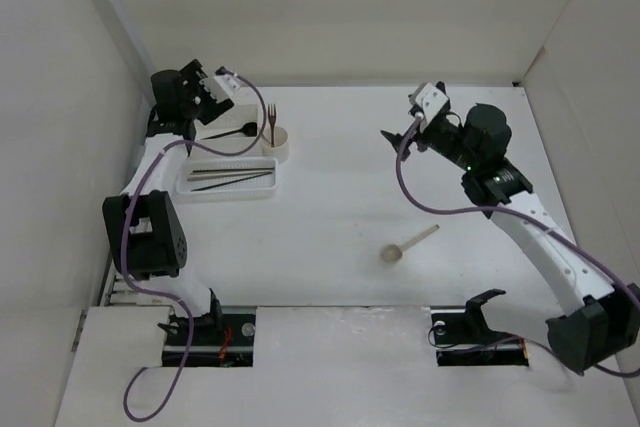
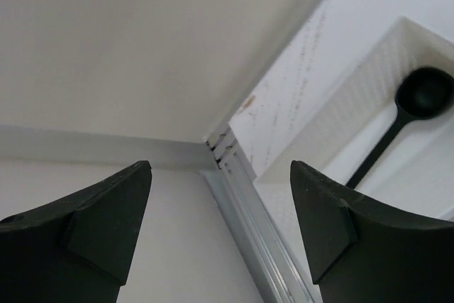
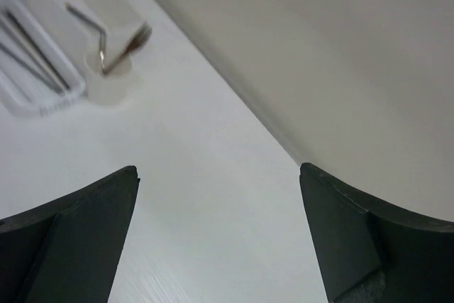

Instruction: Sort the eating utensils into containers

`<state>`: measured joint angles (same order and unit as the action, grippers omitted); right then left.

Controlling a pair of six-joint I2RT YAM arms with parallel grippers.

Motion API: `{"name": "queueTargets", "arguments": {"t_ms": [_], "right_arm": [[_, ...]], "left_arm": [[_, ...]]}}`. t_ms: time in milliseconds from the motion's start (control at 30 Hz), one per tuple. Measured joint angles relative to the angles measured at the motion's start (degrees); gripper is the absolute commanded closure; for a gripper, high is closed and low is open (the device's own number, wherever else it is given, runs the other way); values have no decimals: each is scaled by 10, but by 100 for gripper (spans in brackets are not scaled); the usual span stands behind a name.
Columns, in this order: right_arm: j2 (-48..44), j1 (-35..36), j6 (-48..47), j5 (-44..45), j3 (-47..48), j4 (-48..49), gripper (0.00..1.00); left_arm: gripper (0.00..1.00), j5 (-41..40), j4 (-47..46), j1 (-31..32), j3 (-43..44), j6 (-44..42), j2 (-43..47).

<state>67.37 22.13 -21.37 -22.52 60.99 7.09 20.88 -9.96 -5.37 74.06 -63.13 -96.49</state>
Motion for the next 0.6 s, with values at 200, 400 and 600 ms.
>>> {"name": "queueTargets", "arguments": {"t_ms": [200,400,600], "right_arm": [[-42,8,-284,60,-52,-219,0],[-23,78,-378,129,-157,-406,0],[-136,140,-391,155,-220,-449,0]], "left_arm": [[23,-32,5,3,1,136,126],[20,-37,21,4,-90,195,304],[19,-20,43,4,-186,235,384]]}}
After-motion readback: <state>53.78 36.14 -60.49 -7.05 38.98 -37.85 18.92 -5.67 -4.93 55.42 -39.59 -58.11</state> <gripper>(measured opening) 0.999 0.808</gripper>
